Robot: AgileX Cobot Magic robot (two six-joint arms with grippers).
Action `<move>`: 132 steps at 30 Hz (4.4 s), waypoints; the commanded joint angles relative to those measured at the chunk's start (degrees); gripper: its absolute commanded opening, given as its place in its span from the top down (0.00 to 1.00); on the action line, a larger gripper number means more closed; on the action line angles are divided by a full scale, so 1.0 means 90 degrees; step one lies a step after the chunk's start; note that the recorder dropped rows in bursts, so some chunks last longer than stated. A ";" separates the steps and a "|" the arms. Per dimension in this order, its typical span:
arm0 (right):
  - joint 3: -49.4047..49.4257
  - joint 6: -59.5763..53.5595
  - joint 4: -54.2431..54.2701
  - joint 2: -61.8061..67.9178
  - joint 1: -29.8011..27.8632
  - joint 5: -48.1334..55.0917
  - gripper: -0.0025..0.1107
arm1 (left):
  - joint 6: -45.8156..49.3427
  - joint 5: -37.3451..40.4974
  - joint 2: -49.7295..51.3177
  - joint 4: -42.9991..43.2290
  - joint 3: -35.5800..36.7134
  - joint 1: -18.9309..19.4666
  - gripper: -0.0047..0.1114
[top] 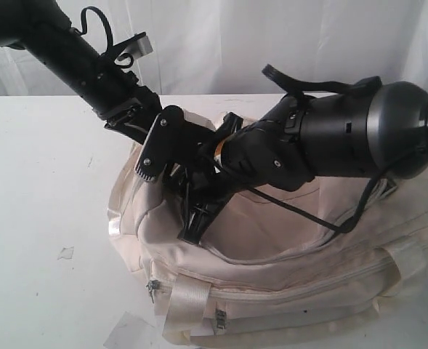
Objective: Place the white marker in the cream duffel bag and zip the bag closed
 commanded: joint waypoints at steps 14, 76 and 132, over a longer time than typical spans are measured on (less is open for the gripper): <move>-0.0015 0.0049 0.0107 0.0290 0.0117 -0.0339 0.81 | -0.0049 0.0069 -0.0041 -0.0077 0.0001 -0.0019 0.36; -0.0015 -0.0194 0.2869 -0.0878 0.0117 0.1387 0.95 | -0.0049 -0.0208 -0.0041 -0.0077 0.0001 -0.0019 0.36; -0.0184 0.3990 0.4390 -0.0226 -0.0704 0.1155 0.98 | -0.0049 -0.0195 0.0012 -0.0015 0.0001 -0.0019 0.36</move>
